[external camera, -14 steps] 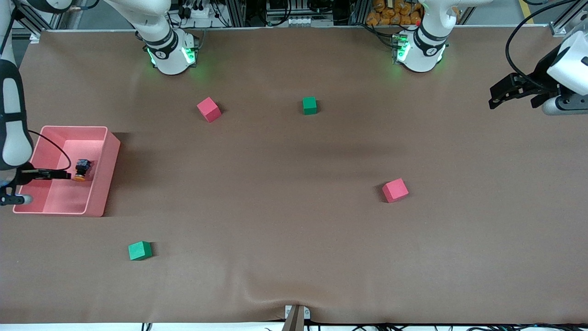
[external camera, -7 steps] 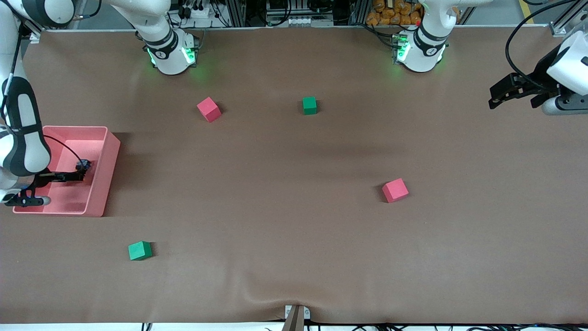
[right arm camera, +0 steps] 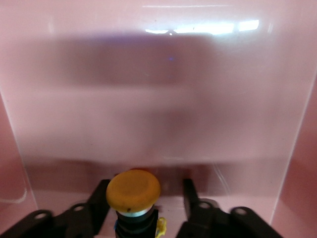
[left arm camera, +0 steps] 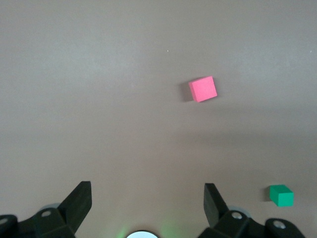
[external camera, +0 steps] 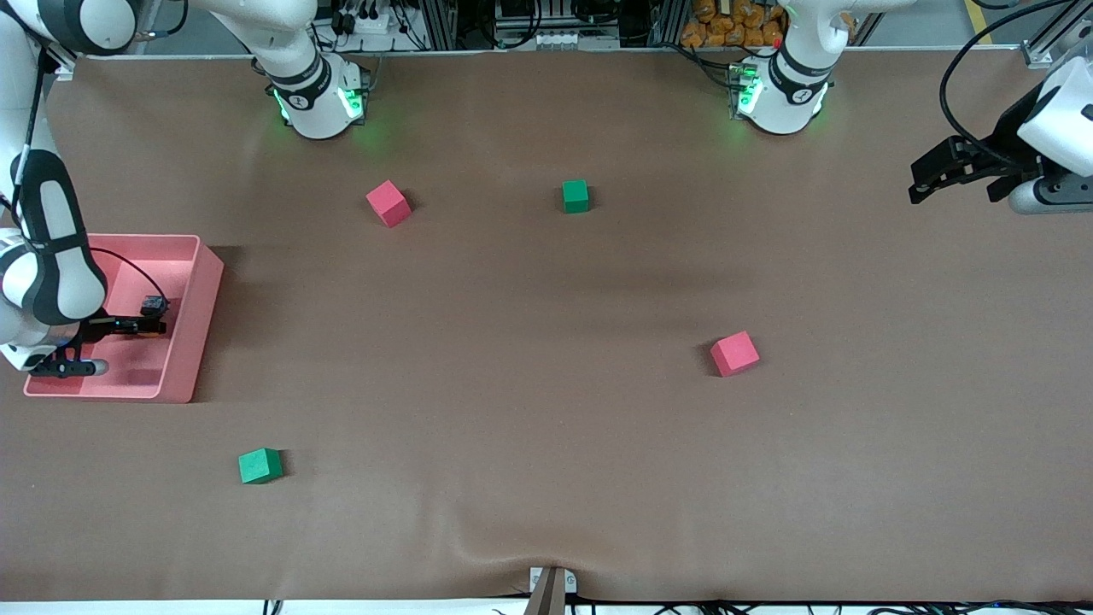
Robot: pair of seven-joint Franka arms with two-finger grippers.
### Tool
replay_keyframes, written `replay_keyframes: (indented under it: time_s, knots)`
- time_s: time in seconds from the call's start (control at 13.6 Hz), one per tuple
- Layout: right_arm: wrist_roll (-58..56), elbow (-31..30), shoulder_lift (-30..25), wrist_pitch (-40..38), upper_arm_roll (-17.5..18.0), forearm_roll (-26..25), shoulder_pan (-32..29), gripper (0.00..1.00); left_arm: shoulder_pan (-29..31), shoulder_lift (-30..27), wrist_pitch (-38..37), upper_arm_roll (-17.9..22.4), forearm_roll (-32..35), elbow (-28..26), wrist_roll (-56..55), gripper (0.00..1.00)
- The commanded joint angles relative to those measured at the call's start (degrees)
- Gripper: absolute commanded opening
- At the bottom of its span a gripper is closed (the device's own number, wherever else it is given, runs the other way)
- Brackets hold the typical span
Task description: Place and upright button with both arms
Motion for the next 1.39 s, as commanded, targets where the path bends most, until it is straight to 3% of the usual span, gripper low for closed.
replay_keyframes:
  time_s: [0.0, 0.22, 0.81, 1.03, 1.17, 1.32]
  knots:
    - [-2.29, -0.39, -0.73, 0.40, 1.17, 0.92, -1.21, 0.00, 0.04, 0.36, 1.06, -0.35, 0.31, 0.72, -0.34, 1.00]
    - [-2.12, 1.01, -1.17, -0.12, 1.17, 0.92, -0.60, 0.00, 0.04, 0.89, 2.03, -0.36, 0.31, 0.55, -0.34, 1.00]
    - [-1.15, 24.29, -1.52, -31.03, 0.99, -0.23, 5.10, 0.00, -0.05, 1.24, 2.03, -0.36, 0.23, -1.12, -0.34, 1.00]
    - [10.48, 28.00, -3.63, -38.69, 1.25, 0.38, 12.64, 0.00, -0.05, 1.24, 2.03, -0.44, 0.05, -2.00, -0.34, 1.00]
    - [20.08, 28.18, -3.72, -38.97, 1.60, 0.74, 19.32, 0.00, 0.04, 1.24, 2.46, -0.44, -0.13, -2.70, -0.34, 1.00]
    - [21.79, 29.84, -3.11, -38.01, 1.61, 1.18, 26.44, 0.00, -0.05, 1.33, 3.08, -0.44, -0.21, -2.79, -0.34, 1.00]
